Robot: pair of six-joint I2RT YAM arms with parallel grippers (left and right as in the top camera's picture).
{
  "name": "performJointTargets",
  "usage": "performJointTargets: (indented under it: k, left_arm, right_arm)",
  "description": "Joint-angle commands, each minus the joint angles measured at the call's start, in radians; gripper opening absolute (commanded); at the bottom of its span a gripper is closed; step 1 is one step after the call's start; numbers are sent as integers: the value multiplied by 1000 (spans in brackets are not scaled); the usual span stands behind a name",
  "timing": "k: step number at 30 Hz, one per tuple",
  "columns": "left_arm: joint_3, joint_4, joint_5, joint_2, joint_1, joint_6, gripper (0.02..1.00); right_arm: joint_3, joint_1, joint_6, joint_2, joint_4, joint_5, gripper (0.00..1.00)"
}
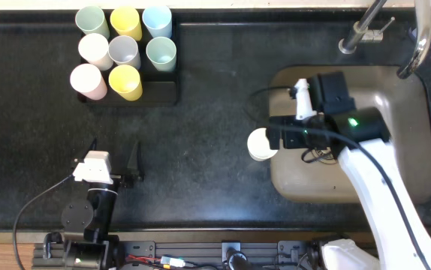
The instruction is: Store Cups
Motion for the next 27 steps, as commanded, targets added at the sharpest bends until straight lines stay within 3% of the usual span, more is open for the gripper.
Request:
performJointTargets:
  k: [1, 9, 12, 13, 17, 27]
  left_arm:
    - [-1, -3, 16, -10, 8, 15, 1000]
    - [-1, -3, 16, -10, 8, 15, 998]
    - [-1, -3, 16, -10, 8, 15, 1000]
    - [-1, -3, 16, -10, 8, 15, 1000]
    - [-1, -3, 16, -10, 8, 15, 1000]
    - [-1, -3, 16, -10, 8, 15, 1000]
  right_arm:
    - [26, 2, 2, 85, -20, -61, 998]
    - [26, -1, -5, 217, -54, -35, 888]
    - [26, -1, -5, 248, -66, 11, 787]
    - [26, -1, -5, 256, -65, 27, 669]
    - [26, -1, -4, 261, -47, 37, 42]
    - [169, 100, -4, 261, 23, -62, 45]
